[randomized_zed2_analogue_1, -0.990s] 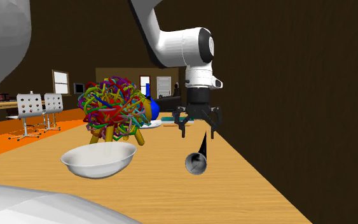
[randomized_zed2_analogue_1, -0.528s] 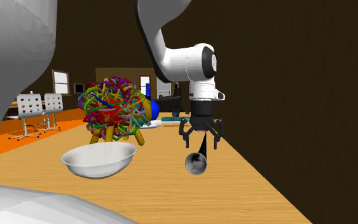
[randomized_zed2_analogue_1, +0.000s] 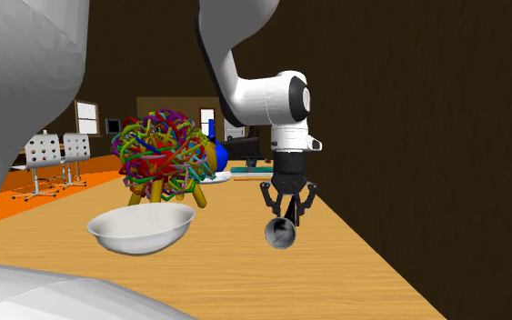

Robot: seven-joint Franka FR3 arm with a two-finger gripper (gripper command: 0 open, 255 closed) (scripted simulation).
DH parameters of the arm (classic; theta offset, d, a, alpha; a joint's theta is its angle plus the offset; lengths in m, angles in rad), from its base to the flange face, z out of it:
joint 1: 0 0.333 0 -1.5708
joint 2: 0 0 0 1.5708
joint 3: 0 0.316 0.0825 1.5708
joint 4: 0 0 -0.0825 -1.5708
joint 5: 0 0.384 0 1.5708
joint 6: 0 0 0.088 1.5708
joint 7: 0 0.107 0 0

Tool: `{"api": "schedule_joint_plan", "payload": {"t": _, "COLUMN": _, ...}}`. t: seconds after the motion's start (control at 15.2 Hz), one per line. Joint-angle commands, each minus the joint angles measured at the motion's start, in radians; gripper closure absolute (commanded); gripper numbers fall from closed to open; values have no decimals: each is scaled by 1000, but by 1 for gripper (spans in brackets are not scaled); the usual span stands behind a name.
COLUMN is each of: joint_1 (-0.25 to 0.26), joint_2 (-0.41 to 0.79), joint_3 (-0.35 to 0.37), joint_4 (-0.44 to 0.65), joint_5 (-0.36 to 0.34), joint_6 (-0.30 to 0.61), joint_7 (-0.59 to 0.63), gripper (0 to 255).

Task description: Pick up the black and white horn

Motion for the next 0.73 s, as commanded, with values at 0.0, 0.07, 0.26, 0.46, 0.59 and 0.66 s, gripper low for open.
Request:
{"api": "schedule_joint_plan", "payload": {"t": 0.0, "joint_1": 0, "joint_2": 1, "joint_3": 0, "joint_4": -1, "joint_5": 0, "joint_6": 0, "joint_7": 0, "gripper": 255}}
{"api": "schedule_joint_plan", "payload": {"t": 0.07, "joint_1": 0, "joint_2": 0, "joint_3": 0, "joint_4": -1, "joint_5": 0, "joint_6": 0, "joint_7": 0, "gripper": 255}}
{"api": "schedule_joint_plan", "payload": {"t": 0.26, "joint_1": 0, "joint_2": 0, "joint_3": 0, "joint_4": -1, "joint_5": 0, "joint_6": 0, "joint_7": 1, "gripper": 255}}
{"api": "schedule_joint_plan", "payload": {"t": 0.46, "joint_1": 1, "joint_2": -12, "joint_3": 0, "joint_4": 12, "joint_5": -2, "joint_6": -26, "joint_7": 1, "gripper": 255}}
{"api": "schedule_joint_plan", "payload": {"t": 0.59, "joint_1": 1, "joint_2": -23, "joint_3": -1, "joint_4": 26, "joint_5": -4, "joint_6": -50, "joint_7": 2, "gripper": 255}}
{"api": "schedule_joint_plan", "payload": {"t": 0.66, "joint_1": 1, "joint_2": -28, "joint_3": -1, "joint_4": 34, "joint_5": -5, "joint_6": -63, "joint_7": 2, "gripper": 255}}
